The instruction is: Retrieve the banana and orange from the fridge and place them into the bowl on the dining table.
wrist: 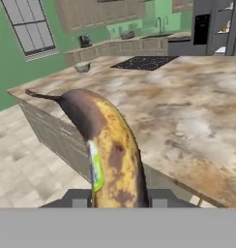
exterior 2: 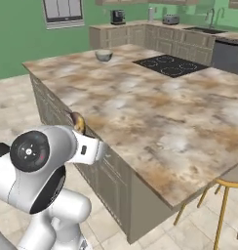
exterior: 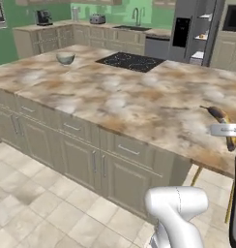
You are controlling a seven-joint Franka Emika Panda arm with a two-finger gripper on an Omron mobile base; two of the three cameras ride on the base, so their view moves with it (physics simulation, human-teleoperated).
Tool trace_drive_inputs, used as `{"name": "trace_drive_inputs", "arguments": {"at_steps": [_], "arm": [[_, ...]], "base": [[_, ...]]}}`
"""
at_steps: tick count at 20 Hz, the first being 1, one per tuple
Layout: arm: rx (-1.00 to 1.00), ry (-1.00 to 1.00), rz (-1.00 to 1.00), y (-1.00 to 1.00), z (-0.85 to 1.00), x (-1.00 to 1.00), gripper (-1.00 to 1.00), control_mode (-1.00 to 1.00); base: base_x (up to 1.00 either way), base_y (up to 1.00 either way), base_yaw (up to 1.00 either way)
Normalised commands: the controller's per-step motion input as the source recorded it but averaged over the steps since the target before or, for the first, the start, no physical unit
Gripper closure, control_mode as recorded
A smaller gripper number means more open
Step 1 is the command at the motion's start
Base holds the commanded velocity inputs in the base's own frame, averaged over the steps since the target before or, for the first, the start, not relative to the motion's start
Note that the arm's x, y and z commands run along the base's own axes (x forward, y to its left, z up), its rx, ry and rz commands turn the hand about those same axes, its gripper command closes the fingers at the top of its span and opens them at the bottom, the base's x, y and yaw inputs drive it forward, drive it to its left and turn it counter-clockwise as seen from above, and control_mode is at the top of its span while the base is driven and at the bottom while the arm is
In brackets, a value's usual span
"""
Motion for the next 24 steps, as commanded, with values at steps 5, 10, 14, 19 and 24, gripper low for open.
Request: {"name": "trace_drive_inputs", "arguments": {"at_steps": [5, 10, 14, 19, 24], "arm": [[0.00, 0.00, 0.00, 0.00, 0.00, 0.00, 1.00, 1.00], [0.00, 0.00, 0.00, 0.00, 0.00, 0.00, 1.00, 1.00], [0.00, 0.00, 0.00, 0.00, 0.00, 0.00, 1.00, 1.00], [0.00, 0.00, 0.00, 0.00, 0.00, 0.00, 1.00, 1.00], [0.00, 0.00, 0.00, 0.00, 0.00, 0.00, 1.00, 1.00]], "base": [[0.59, 1.00, -0.59], [0.35, 1.00, -0.52], [0.13, 1.00, -0.41], [0.00, 1.00, -0.28], [0.00, 1.00, -0.16]]}}
